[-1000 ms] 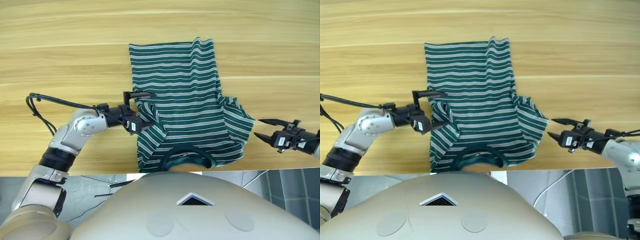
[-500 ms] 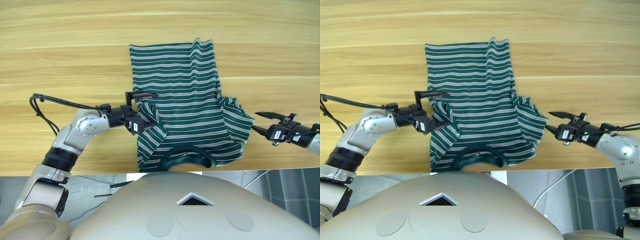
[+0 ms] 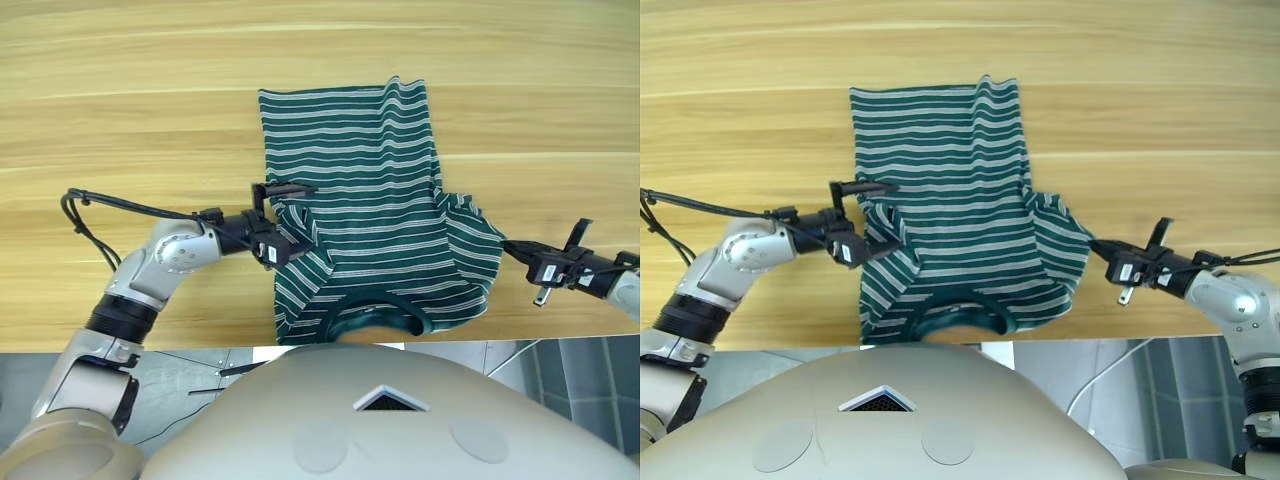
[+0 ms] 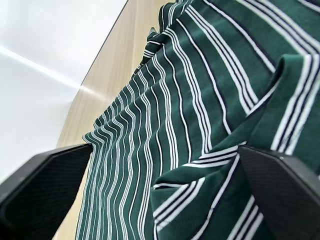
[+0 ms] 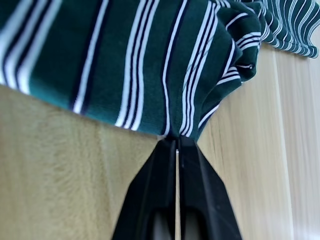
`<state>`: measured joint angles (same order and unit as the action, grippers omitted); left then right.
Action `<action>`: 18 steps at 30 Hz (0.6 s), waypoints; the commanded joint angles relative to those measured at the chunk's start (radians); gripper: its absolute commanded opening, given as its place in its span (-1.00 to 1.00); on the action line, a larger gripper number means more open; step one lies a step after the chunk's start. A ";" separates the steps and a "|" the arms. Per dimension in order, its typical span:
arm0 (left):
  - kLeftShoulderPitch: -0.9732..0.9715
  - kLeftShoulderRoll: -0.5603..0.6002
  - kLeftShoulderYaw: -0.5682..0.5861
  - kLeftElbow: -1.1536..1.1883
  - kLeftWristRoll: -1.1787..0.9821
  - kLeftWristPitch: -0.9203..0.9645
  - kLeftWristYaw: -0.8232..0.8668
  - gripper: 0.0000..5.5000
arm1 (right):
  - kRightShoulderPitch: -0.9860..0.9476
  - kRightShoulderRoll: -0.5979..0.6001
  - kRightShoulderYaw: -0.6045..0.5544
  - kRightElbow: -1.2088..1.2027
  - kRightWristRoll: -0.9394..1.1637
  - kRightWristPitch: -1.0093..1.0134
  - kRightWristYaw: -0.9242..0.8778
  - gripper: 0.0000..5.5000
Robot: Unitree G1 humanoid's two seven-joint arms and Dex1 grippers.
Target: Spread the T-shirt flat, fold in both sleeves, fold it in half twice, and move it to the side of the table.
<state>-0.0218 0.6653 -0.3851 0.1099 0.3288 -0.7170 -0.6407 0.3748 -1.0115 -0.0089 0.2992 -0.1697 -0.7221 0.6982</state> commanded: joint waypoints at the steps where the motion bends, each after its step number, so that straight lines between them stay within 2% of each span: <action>1: -0.012 -0.001 -0.005 0.003 0.012 -0.004 0.004 0.96 | 0.047 -0.022 0.010 -0.012 0.049 -0.007 0.049 -0.99; 8: -0.016 -0.009 -0.007 0.013 0.015 -0.008 0.009 0.96 | 0.088 -0.056 -0.076 -0.161 0.309 -0.022 0.143 -0.99; 18: -0.017 -0.019 -0.012 0.016 0.018 -0.007 0.010 0.96 | 0.058 -0.029 -0.113 -0.248 0.332 0.021 0.169 -0.99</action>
<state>-0.0247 0.6505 -0.3864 0.1185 0.3294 -0.7191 -0.6360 0.4430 -1.0421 -0.1100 0.0741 0.1631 -0.7154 0.8534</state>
